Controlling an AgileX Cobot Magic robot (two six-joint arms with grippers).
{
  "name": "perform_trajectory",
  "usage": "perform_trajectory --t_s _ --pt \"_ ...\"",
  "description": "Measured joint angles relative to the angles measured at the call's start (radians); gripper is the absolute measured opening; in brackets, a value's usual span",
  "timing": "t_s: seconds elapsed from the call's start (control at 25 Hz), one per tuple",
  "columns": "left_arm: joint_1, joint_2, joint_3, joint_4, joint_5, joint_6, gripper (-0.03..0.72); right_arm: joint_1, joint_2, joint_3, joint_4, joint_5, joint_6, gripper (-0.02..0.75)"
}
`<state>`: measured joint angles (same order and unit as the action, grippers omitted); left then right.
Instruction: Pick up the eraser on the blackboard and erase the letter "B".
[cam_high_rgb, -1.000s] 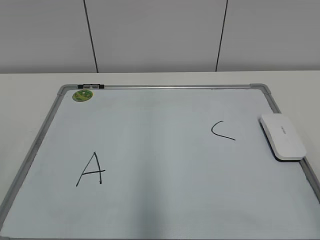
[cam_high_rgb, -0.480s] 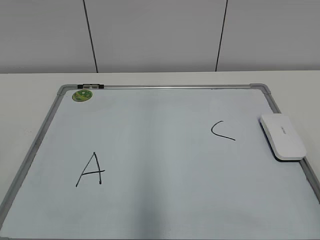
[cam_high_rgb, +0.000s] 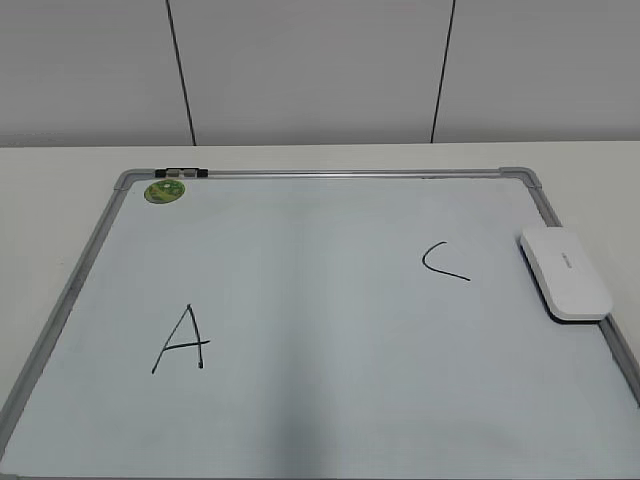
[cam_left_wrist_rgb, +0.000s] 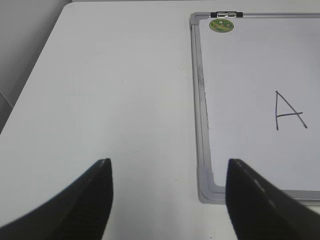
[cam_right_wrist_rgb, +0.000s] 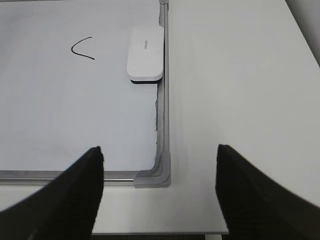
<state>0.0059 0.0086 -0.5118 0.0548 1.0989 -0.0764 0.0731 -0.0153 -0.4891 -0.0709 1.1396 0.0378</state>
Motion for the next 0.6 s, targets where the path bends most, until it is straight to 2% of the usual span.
perform_trajectory --t_s 0.6 --pt "0.002 0.000 0.000 0.000 0.000 0.000 0.514 0.000 0.000 0.000 0.000 0.000 0.002 0.520"
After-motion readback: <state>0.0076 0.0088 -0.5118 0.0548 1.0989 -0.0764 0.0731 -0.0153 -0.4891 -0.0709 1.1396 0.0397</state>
